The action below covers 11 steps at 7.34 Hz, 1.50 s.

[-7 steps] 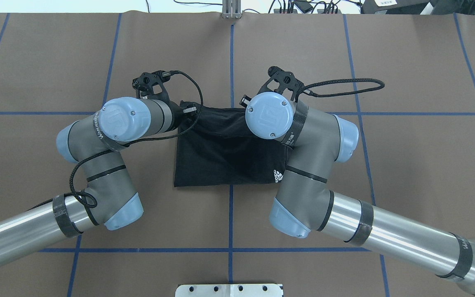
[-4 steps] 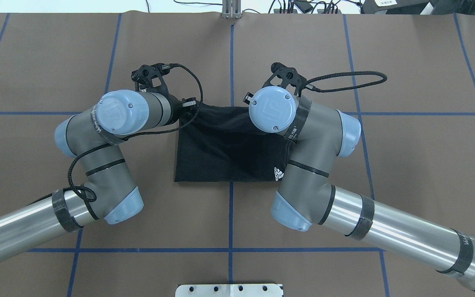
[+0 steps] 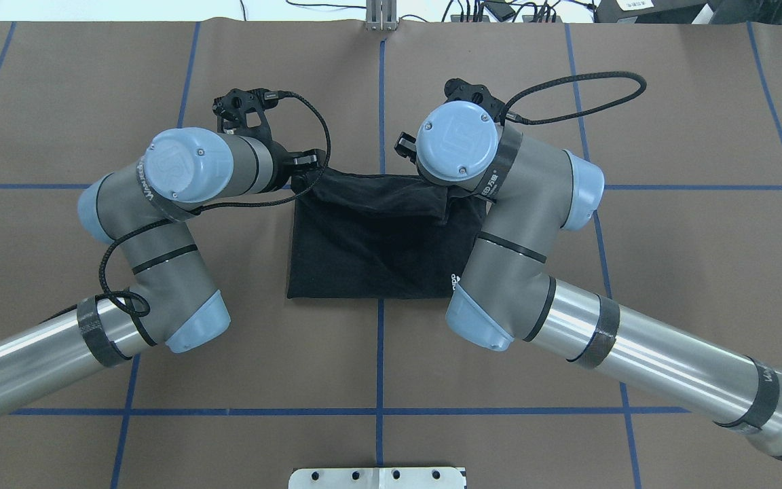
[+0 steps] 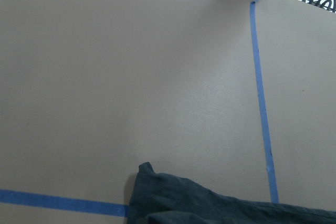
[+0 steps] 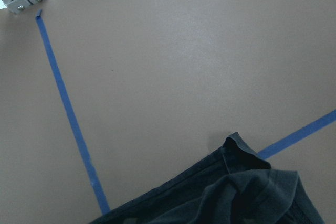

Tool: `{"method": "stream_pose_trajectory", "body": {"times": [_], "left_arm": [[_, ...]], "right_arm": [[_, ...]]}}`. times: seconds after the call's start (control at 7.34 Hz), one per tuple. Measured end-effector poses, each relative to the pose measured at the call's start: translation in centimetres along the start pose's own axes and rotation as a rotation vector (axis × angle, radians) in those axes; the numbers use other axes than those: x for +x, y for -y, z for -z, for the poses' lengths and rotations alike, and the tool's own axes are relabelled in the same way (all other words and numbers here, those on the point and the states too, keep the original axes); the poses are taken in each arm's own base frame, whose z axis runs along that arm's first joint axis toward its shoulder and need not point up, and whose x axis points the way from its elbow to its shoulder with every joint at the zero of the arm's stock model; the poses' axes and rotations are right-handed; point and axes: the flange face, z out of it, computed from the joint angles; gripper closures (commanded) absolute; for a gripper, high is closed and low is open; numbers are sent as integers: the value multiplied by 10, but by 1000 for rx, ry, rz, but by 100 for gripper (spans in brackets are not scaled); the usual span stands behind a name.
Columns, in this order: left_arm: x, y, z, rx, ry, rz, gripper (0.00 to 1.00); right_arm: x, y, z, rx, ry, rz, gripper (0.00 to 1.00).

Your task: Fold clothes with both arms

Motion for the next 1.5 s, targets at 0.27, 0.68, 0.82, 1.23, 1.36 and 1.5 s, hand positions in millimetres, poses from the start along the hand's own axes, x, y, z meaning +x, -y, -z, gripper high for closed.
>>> {"method": "stream_pose_trajectory", "body": {"times": [0.27,0.68,0.82,1.23,1.36,1.5], "left_arm": [[-14,23,10,-30,-12,-89,0],[-25,30,12,-35,-18,-119,0],[-26,30,12,-34,-23,-121,0],[-25,30,15,-32,-31,-122,0],[-25,30,17,-31,-34,-122,0],[-27,29,21,-29,-39,-122,0]], "right_arm": [[-7,-25,16,-51,31,31,8],[-2,-113,15,-47,45,110,100],[3,-133,7,-39,34,130,100],[6,-139,-13,-3,3,142,100],[3,-124,-16,14,-1,133,100],[-7,-102,-22,40,-11,117,100]]}}
